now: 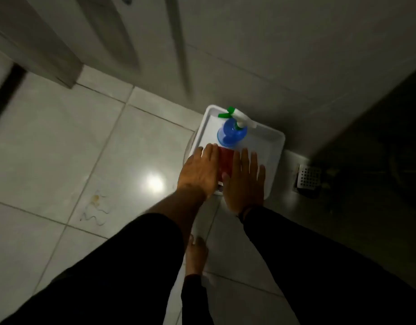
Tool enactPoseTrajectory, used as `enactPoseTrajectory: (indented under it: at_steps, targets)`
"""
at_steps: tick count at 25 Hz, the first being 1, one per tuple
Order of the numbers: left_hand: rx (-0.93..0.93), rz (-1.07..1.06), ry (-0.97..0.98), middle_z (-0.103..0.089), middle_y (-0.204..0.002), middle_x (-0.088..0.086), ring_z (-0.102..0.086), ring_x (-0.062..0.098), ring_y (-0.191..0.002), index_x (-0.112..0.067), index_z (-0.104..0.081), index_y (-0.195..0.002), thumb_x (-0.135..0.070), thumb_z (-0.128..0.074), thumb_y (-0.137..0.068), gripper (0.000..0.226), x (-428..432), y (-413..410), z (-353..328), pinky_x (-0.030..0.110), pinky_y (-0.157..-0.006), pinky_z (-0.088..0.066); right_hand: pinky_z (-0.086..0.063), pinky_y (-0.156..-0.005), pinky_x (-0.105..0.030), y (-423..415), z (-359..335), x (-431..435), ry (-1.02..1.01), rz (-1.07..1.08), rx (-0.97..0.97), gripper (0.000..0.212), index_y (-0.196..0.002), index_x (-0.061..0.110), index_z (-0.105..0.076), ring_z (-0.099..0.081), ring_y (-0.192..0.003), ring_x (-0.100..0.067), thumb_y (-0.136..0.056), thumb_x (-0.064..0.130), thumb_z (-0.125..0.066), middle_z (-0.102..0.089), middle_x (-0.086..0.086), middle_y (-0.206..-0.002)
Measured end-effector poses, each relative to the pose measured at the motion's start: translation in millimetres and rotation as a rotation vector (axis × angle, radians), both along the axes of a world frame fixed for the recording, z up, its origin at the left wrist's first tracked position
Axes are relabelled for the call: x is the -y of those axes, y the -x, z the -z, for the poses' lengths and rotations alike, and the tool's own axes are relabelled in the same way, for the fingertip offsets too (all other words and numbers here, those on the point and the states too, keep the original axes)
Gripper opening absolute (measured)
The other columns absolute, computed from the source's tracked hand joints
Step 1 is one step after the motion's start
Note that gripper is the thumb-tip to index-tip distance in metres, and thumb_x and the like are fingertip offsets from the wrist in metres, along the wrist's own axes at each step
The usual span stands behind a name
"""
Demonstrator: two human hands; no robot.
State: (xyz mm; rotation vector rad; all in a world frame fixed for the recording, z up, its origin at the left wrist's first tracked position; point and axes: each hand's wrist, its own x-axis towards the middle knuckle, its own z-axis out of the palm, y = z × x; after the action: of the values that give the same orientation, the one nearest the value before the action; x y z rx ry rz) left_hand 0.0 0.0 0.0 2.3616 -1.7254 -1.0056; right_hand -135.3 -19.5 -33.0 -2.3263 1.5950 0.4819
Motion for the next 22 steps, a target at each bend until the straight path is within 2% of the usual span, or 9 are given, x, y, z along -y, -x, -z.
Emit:
enactPoseTrajectory:
  at_steps: [5,7,9,12,13,14,17,20,22]
  targets:
    - [-0.040,-0.262,-0.291,-0.049,-0.156,0.018,-0.051,0.040,-0.144,-0.011,-0.025,-0.164,-0.045,-0.055,-0.102,0.077,41.1,20.8,68.5,0.052,-0.116,-0.046,-0.036,-0.122,-0.063,-18.8,70.3,46.9,-0.287,0.484,0.057,0.092,-0.168,0.015,-0.021,-0.044,-0.150,-0.043,-0.100,0.065,-0.055,-0.043,-0.017,-0.165]
    - [-0.044,-0.364,-0.350,-0.047,-0.157,0.019,-0.050,0.040,-0.146,-0.009,-0.030,-0.162,-0.042,-0.071,-0.094,0.086,51.1,23.3,81.0,0.052,-0.114,-0.048,-0.044,-0.121,-0.060,-21.6,85.9,55.1,-0.446,0.736,0.213,0.095,-0.165,0.012,-0.026,-0.051,-0.145,-0.044,-0.094,0.054,-0.074,-0.048,-0.019,-0.161]
    - [-0.086,-0.441,-0.372,-0.049,-0.155,0.018,-0.052,0.039,-0.144,-0.008,-0.038,-0.158,-0.038,-0.078,-0.089,0.085,58.2,17.7,84.9,0.047,-0.108,-0.050,-0.054,-0.113,-0.050,-19.7,91.8,57.8,-0.477,0.905,0.422,0.081,-0.156,0.005,-0.040,-0.061,-0.136,-0.041,-0.092,0.030,-0.083,-0.059,-0.020,-0.153]
    - [-0.260,-0.530,-0.361,-0.060,-0.140,0.014,-0.063,0.029,-0.128,-0.011,-0.053,-0.147,-0.039,-0.071,-0.094,0.063,65.9,9.0,81.9,0.032,-0.093,-0.050,-0.063,-0.069,-0.025,-14.3,86.3,61.5,-0.530,1.037,0.676,0.033,-0.127,0.002,-0.072,-0.076,-0.098,-0.031,-0.095,0.010,-0.075,-0.076,-0.020,-0.127]
    - [-0.319,-0.570,-0.327,-0.063,-0.133,0.011,-0.065,0.026,-0.122,-0.014,-0.059,-0.142,-0.043,-0.070,-0.094,0.056,64.4,6.8,76.9,0.032,-0.096,-0.052,-0.063,-0.061,-0.020,-12.6,79.2,61.7,-0.556,1.088,0.754,0.023,-0.117,0.005,-0.077,-0.075,-0.089,-0.026,-0.095,0.008,-0.073,-0.078,-0.017,-0.121]
    - [-0.407,-0.620,-0.287,-0.065,-0.127,0.008,-0.066,0.024,-0.117,-0.017,-0.062,-0.137,-0.045,-0.070,-0.093,0.052,59.8,4.4,69.4,0.036,-0.101,-0.055,-0.067,-0.068,-0.023,-11.7,70.8,61.0,-0.571,1.129,0.818,0.021,-0.113,0.007,-0.078,-0.077,-0.090,-0.027,-0.093,0.007,-0.073,-0.079,-0.015,-0.119]
    - [-0.724,-0.782,-0.134,-0.069,-0.118,0.004,-0.068,0.024,-0.109,-0.018,-0.064,-0.130,-0.036,-0.077,-0.083,0.052,22.6,-12.5,30.9,0.042,-0.099,-0.061,-0.062,-0.105,-0.051,-17.0,30.6,46.6,-0.527,1.096,0.926,0.039,-0.130,0.003,-0.072,-0.074,-0.119,-0.043,-0.090,0.003,-0.072,-0.077,-0.024,-0.129]
    - [-1.009,-0.943,0.004,-0.077,-0.091,-0.001,-0.074,0.015,-0.081,-0.014,-0.074,-0.113,-0.019,-0.072,-0.062,0.052,-50.9,-46.4,-4.7,0.023,-0.070,-0.062,-0.060,-0.105,-0.061,-28.5,-19.2,6.9,-0.755,0.894,1.020,0.078,-0.153,0.006,-0.050,-0.067,-0.129,-0.048,-0.081,-0.008,-0.077,-0.067,-0.027,-0.144]
    - [-1.159,-0.927,0.008,-0.076,-0.078,-0.005,-0.073,0.009,-0.070,-0.019,-0.075,-0.102,-0.013,-0.069,-0.064,0.039,-104.4,-64.3,-20.5,0.020,-0.064,-0.058,-0.067,-0.095,-0.053,-32.8,-46.4,-25.9,-1.032,0.863,1.087,0.104,-0.161,0.025,-0.040,-0.069,-0.129,-0.040,-0.071,-0.008,-0.080,-0.067,-0.017,-0.147]
